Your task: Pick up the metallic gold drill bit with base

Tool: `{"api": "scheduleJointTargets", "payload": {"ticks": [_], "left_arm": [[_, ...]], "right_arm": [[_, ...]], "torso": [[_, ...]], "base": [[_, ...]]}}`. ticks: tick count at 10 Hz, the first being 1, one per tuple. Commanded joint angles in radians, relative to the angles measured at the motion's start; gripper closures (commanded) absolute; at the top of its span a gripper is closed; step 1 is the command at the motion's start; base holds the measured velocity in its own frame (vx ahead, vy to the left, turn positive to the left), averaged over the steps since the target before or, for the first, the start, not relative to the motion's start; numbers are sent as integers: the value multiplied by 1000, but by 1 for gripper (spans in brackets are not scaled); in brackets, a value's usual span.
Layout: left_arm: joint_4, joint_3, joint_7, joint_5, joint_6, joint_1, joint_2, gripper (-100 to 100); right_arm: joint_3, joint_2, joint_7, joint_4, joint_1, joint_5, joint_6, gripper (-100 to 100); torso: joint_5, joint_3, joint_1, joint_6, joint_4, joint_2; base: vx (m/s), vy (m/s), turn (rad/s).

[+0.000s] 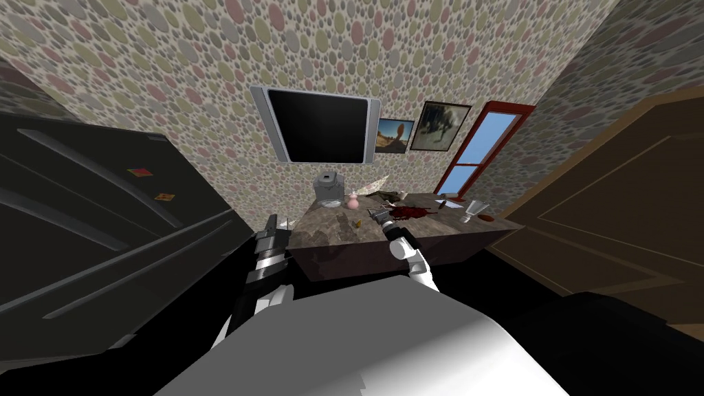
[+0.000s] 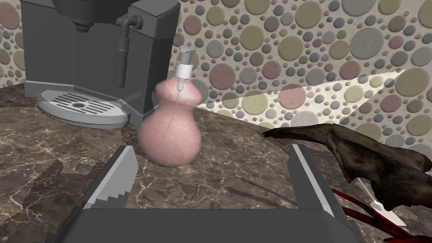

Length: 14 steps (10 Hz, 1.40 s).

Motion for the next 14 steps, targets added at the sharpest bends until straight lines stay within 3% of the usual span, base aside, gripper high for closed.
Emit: {"api": "scheduleJointTargets", "payload": {"ticks": [1,2,3,4,5,6,7,8,11,12,14], "left_arm": [[0,0,0,0,0,0,0,0],[0,0,0,0,0,0,0,0],[0,0,0,0,0,0,0,0],[0,0,0,0,0,0,0,0],[0,0,0,0,0,0,0,0],[0,0,0,0,0,0,0,0],[0,0,0,0,0,0,0,0],[0,0,0,0,0,0,0,0],[0,0,0,0,0,0,0,0],[0,0,0,0,0,0,0,0],[0,0,0,0,0,0,0,0]], "right_arm": [[1,-9,-50,26,-19,-40,43,-100],[1,-9,-70,26,-19,-40,43,-100],[0,-13,-104,48,-37,-73,83,-100],[0,-13,-120,48,-37,-73,83,-100],[-1,-18,-156,71,-55,-104,122,-100],[-1,-18,-169,71,-55,-104,122,-100],[-1,-22,-206,95,-73,-135,160,-100],[-1,-22,-217,95,-73,-135,160,-100],[-3,-31,-301,146,-107,-191,234,-100],[-3,-31,-306,146,-107,-191,234,-100],[-6,-39,-371,199,-139,-242,299,-100]], "torso": [[0,0,0,0,0,0],[0,0,0,0,0,0],[0,0,0,0,0,0],[0,0,0,0,0,0],[0,0,0,0,0,0],[0,0,0,0,0,0],[0,0,0,0,0,0],[0,0,0,0,0,0],[0,0,0,0,0,0],[0,0,0,0,0,0],[0,0,1,0,0,0]], "base": [[21,-9,-47],[18,-3,-20],[24,0,-35],[23,0,-17],[25,-5,-37],[21,-1,-13],[24,0,-29],[21,2,-16],[21,2,-21],[16,3,-11],[34,9,-24]]}}
